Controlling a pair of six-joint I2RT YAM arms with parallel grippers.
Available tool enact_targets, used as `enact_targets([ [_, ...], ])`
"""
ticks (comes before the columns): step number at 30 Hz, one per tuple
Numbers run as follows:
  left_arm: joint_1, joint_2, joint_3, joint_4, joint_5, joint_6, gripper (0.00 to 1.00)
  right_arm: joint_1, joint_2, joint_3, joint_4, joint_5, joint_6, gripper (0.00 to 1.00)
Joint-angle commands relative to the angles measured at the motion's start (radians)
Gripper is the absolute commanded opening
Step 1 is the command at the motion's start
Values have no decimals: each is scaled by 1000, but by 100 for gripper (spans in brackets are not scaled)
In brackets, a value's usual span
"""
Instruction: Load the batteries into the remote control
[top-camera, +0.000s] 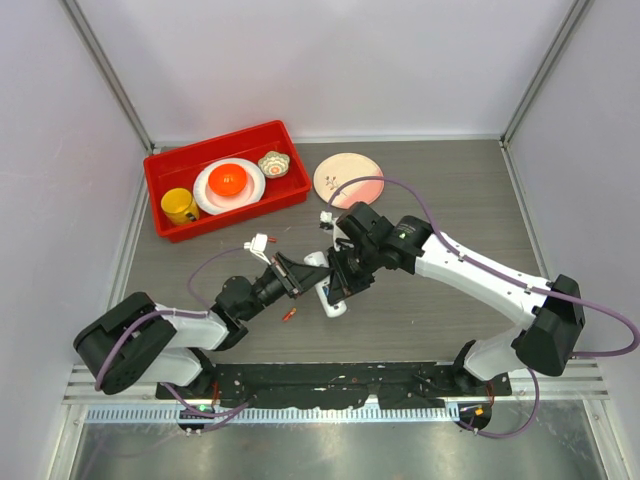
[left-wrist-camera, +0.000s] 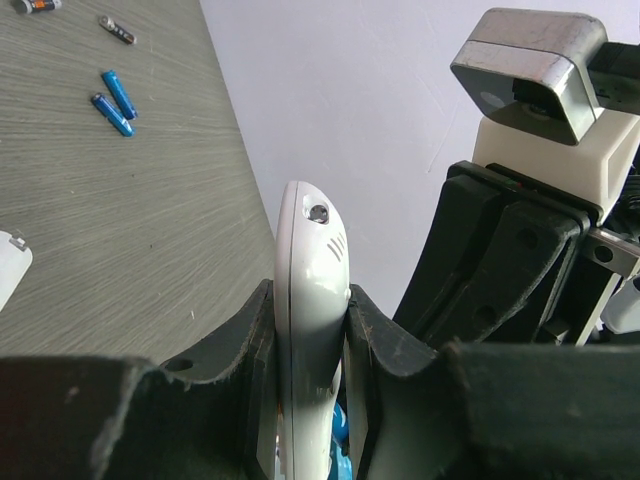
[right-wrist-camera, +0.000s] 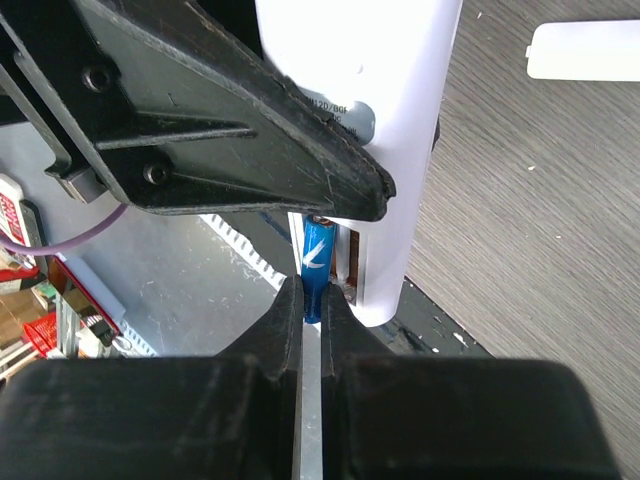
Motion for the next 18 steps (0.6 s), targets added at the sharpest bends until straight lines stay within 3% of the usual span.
enact_targets([
  [1, 0, -41, 20, 276, 17, -12, 0, 5, 11, 8, 106, 17, 34, 1],
  [12, 0, -74, 36, 276, 22, -35, 0, 5, 17, -27, 193, 56, 79, 1],
  [18, 0, -92, 44, 276, 45, -60, 0, 5, 37, -21, 177, 83, 27, 1],
])
